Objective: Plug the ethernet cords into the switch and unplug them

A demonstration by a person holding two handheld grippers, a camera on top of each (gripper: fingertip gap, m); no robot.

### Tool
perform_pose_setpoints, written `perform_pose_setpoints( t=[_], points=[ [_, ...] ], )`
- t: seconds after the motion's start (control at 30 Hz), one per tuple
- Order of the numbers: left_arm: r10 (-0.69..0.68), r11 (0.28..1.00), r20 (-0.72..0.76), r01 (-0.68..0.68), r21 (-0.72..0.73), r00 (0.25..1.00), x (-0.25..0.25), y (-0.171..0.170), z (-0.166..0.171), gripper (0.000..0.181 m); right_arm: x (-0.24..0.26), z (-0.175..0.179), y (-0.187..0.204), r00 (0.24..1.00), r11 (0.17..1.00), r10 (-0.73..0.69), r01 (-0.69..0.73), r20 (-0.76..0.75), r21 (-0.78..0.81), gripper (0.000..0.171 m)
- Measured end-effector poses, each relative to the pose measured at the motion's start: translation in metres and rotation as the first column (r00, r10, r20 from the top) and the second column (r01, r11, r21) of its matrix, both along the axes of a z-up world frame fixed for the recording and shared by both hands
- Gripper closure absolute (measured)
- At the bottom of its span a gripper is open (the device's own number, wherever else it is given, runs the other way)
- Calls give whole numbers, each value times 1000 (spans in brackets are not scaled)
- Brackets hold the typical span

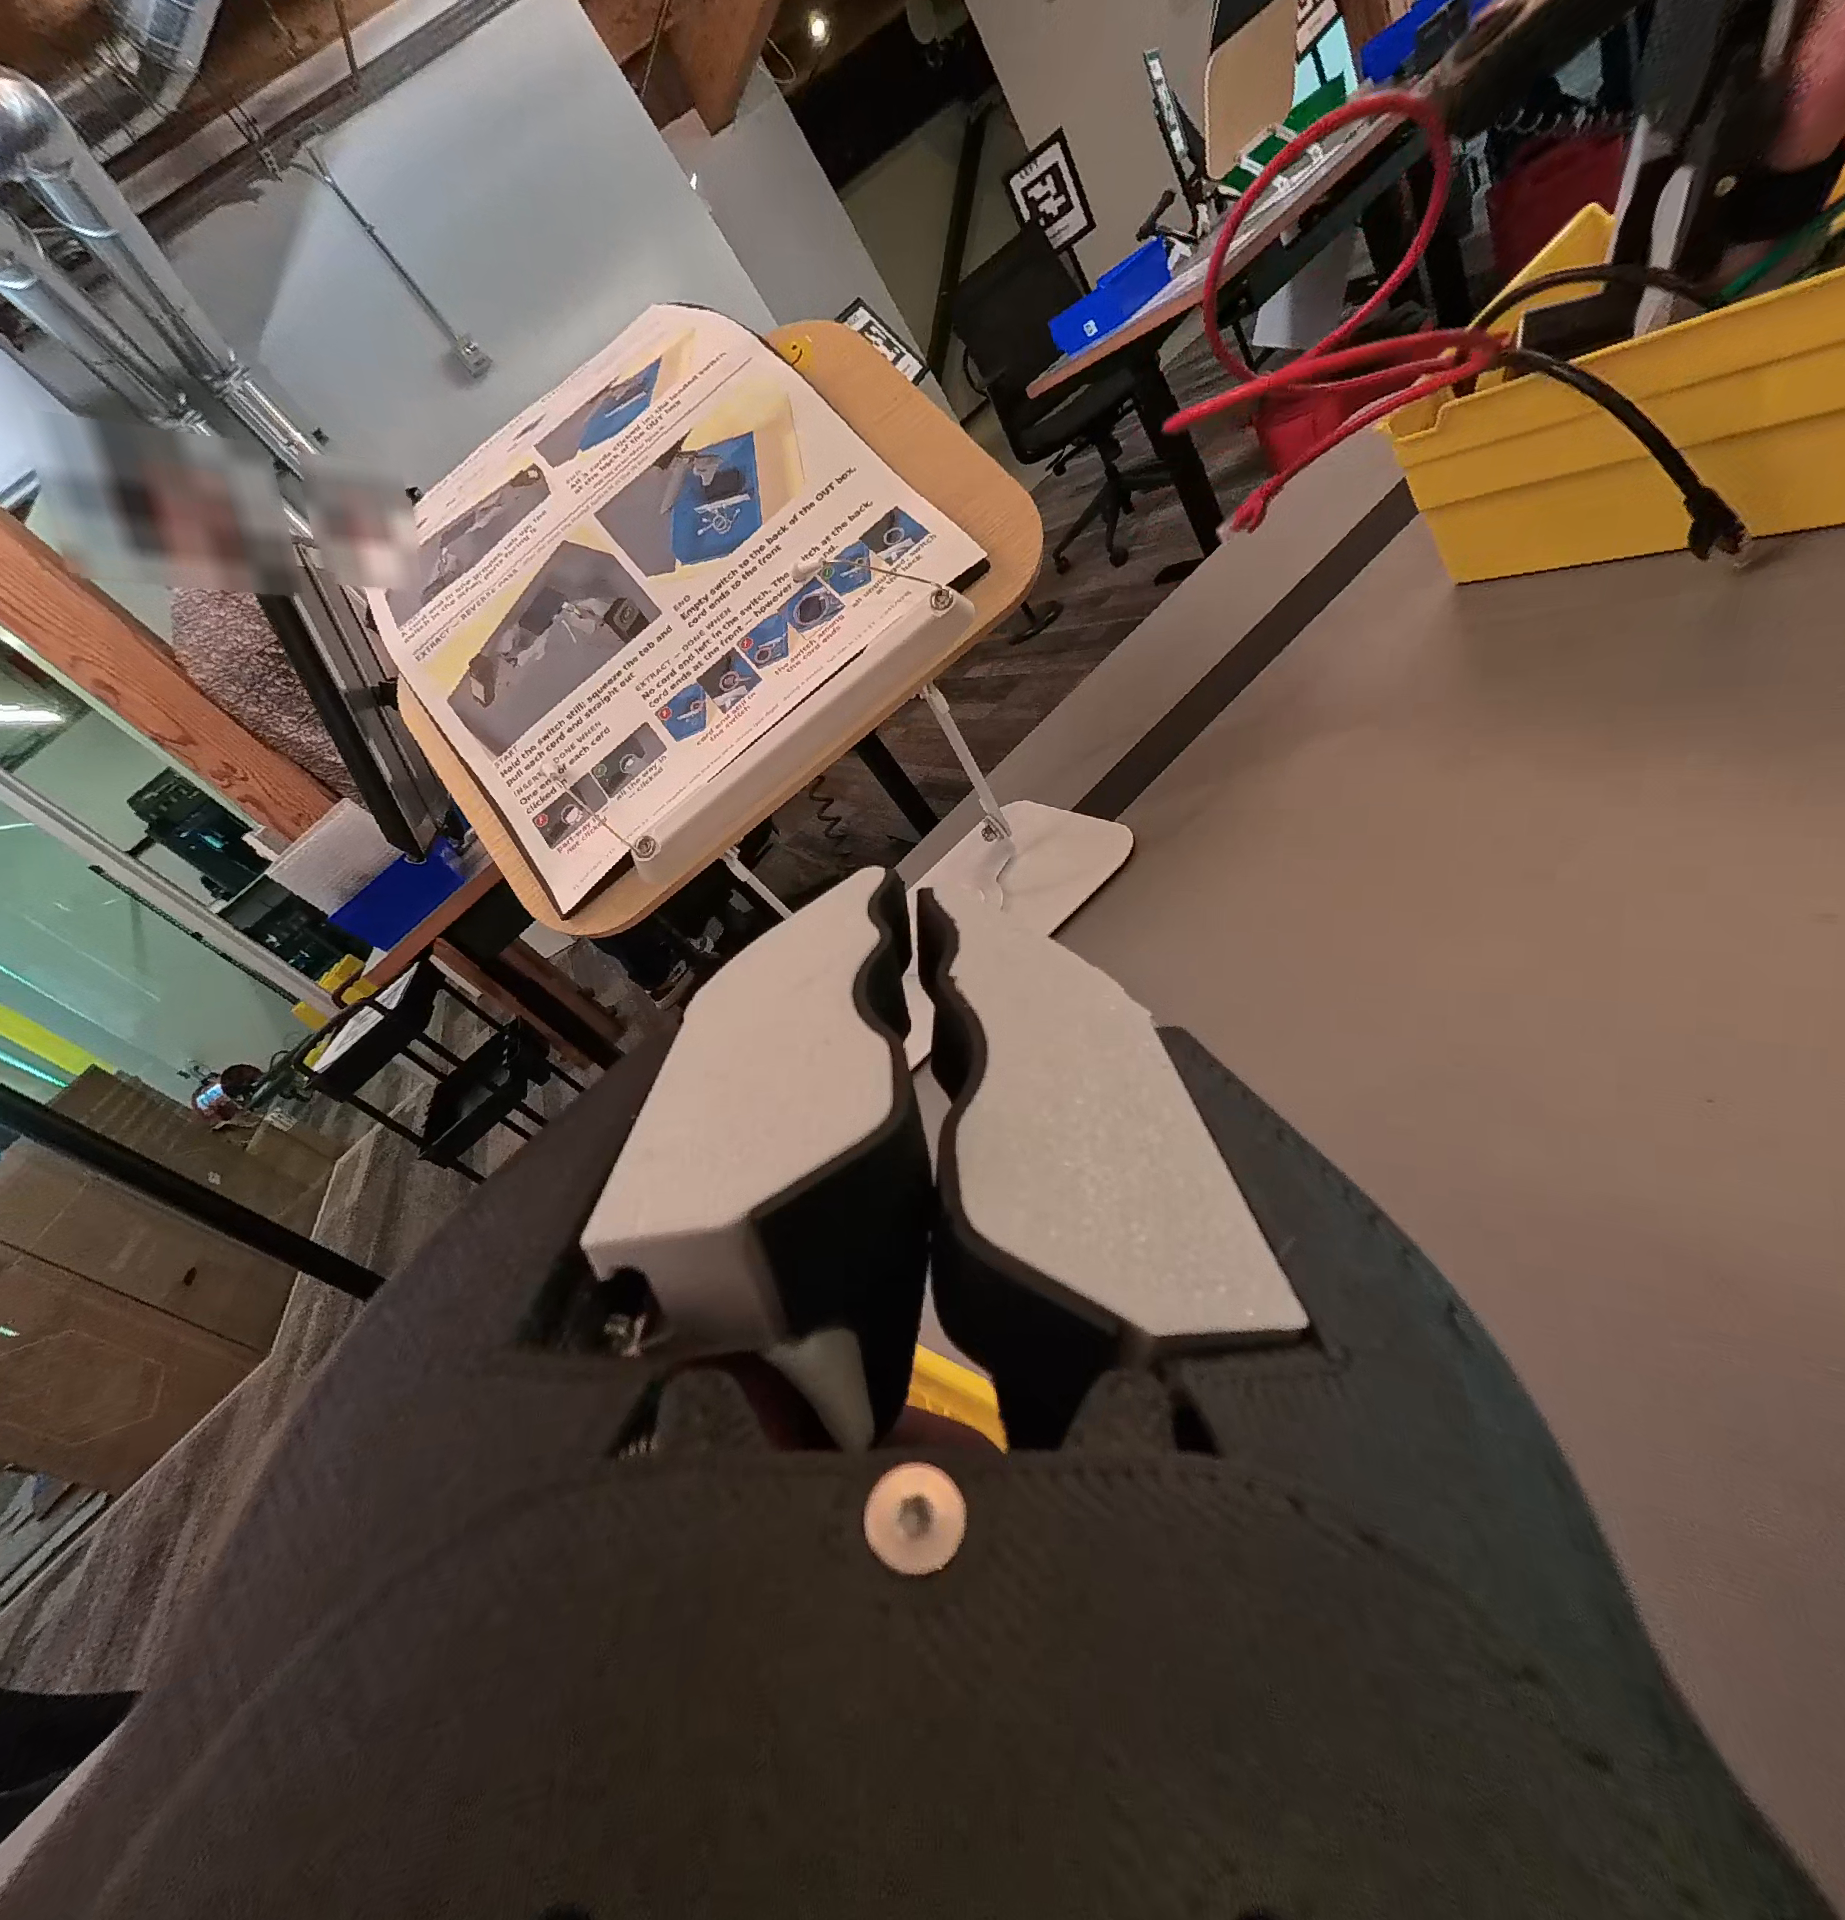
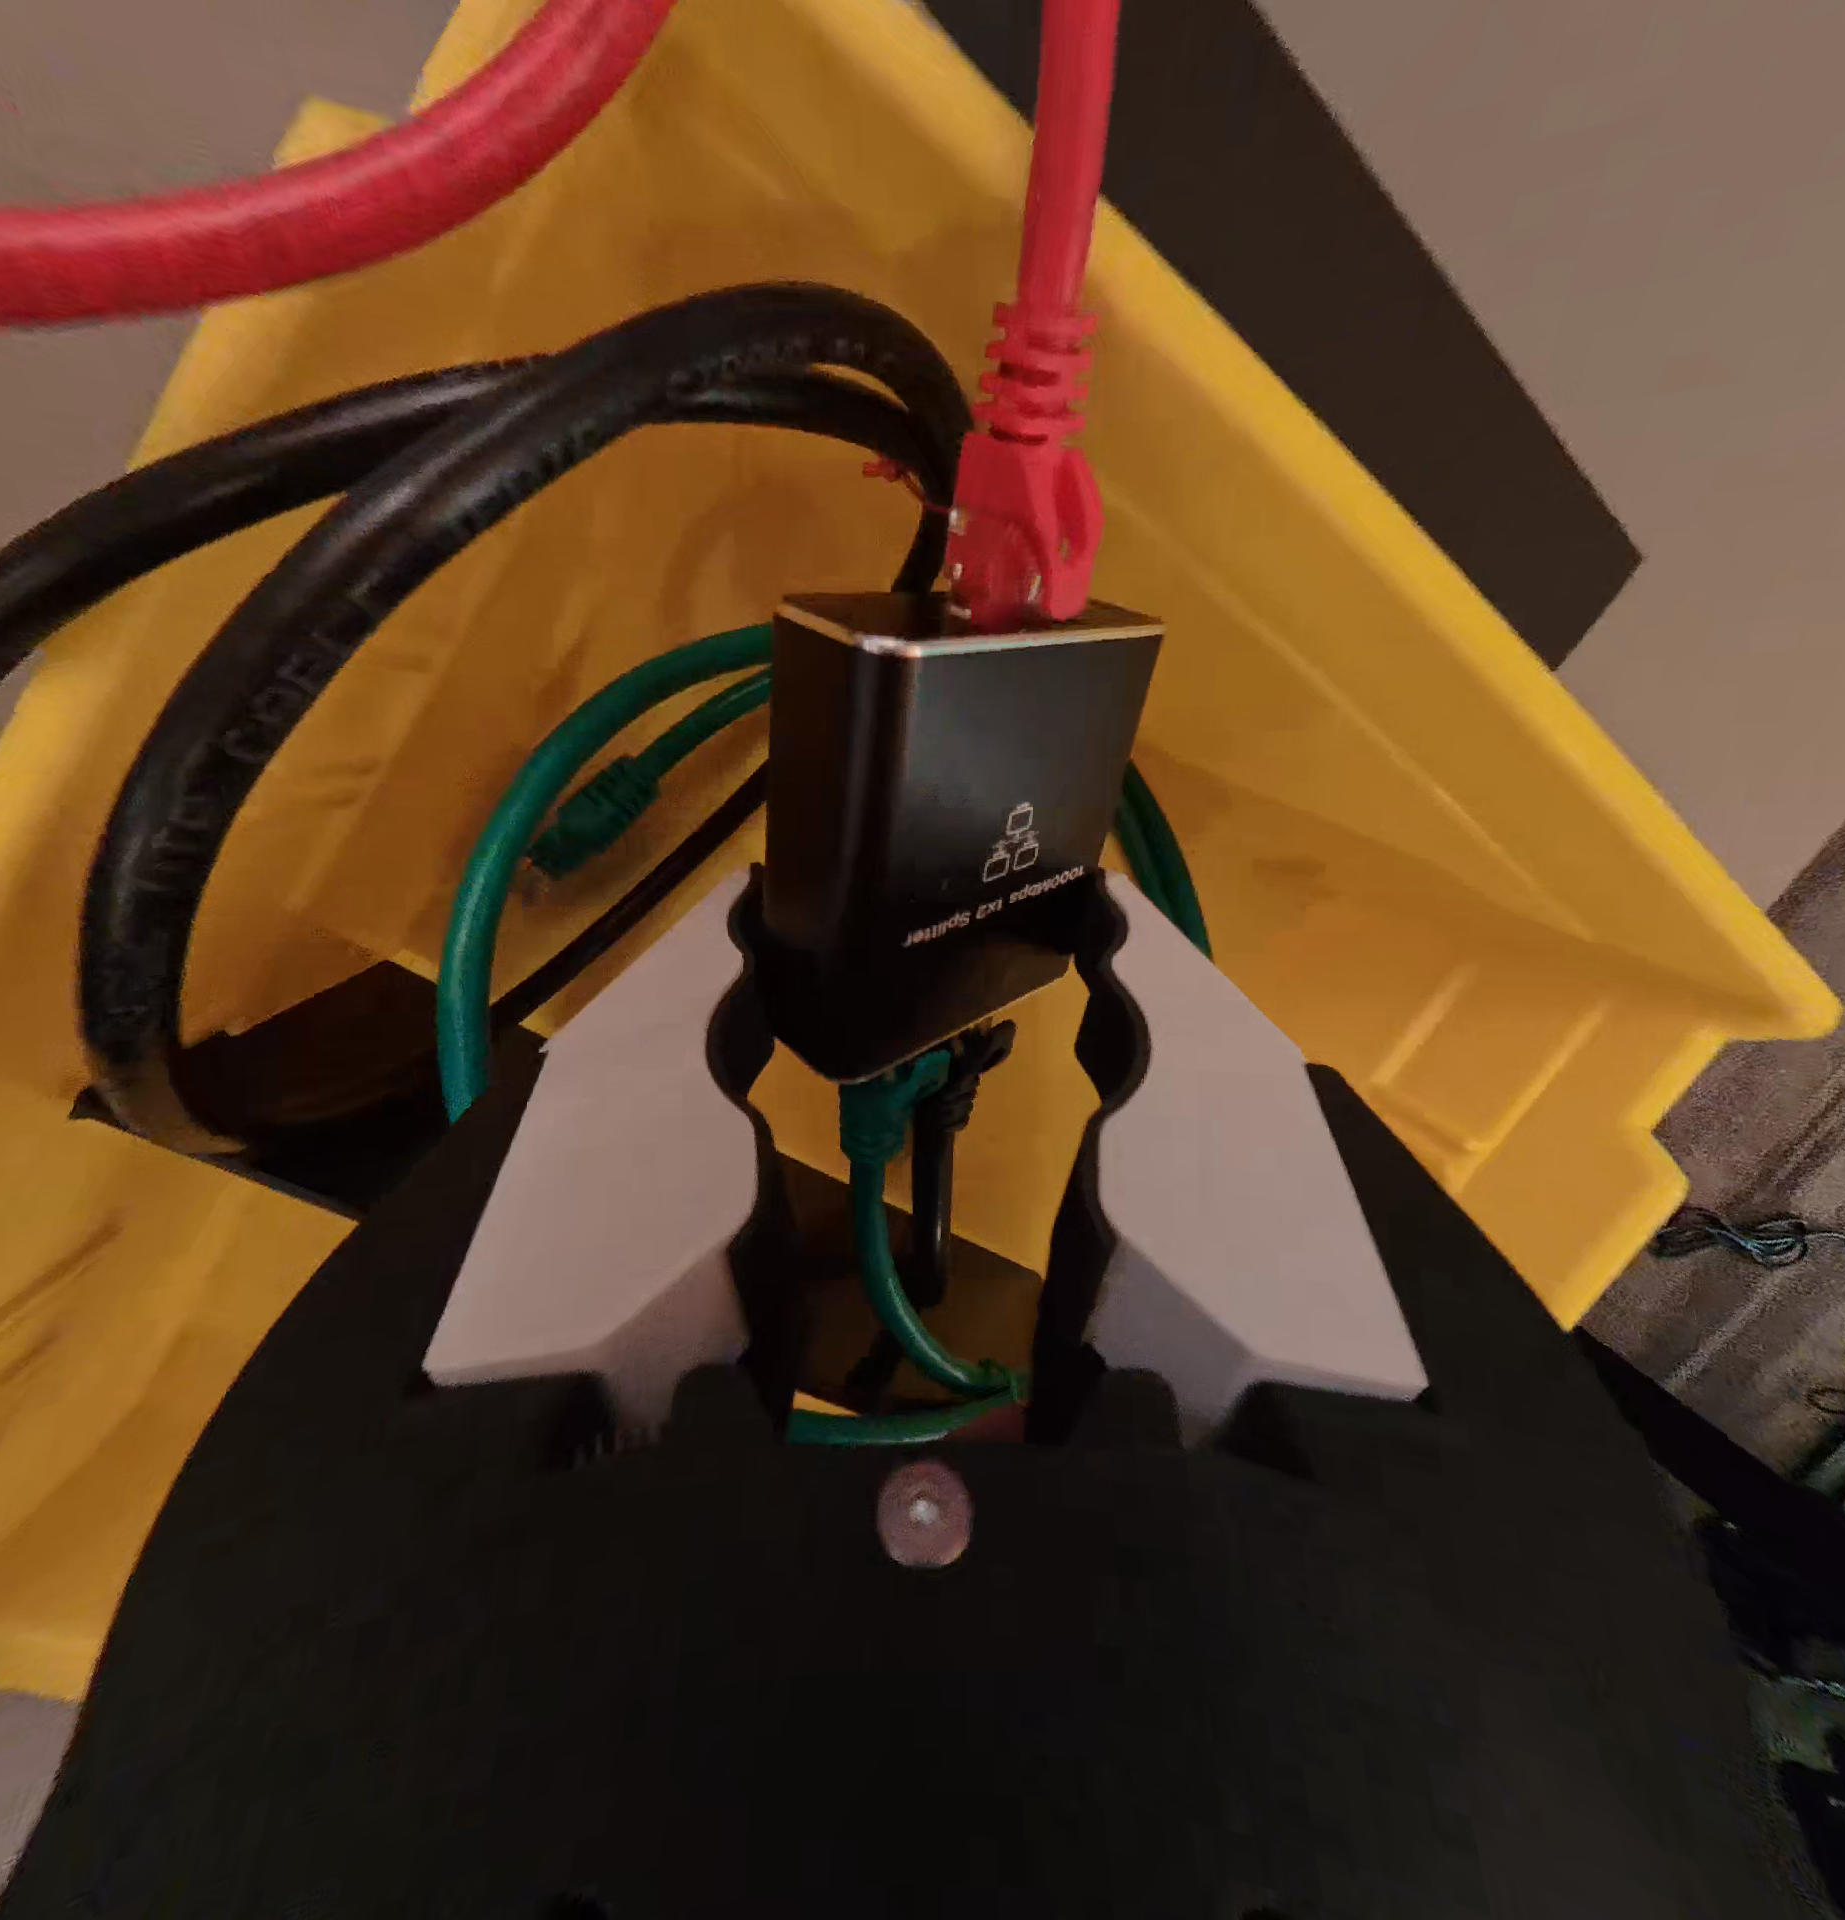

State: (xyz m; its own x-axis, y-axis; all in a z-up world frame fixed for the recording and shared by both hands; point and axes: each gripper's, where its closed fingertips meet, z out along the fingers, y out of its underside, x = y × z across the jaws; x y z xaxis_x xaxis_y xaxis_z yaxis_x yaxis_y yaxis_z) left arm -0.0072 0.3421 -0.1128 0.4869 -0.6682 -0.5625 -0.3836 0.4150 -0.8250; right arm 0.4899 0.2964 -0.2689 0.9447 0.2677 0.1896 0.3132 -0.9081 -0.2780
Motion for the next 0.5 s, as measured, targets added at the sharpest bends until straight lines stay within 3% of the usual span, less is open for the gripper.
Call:
perform_pose_setpoints(
  t=[0.17, 0.27, 0.5],
  points=[
    [-4, 1000, -13, 4, 11, 1000, 1, -2, 0, 181, -2, -14, 1, 998, 990, 47, -50, -29, -132, 114],
    [-3, 1000, -16, 3, 19, 1000, 0, -2, 2, 181, -9, -39, -8, 997, 966, 44, -58, -61, -250, 117],
    [9, 1000, -20, -8, 21, 1000, -3, 2, 3, 181, -8, -36, -3, 993, 958, 27, -57, -111, -279, 106]
  ],
)
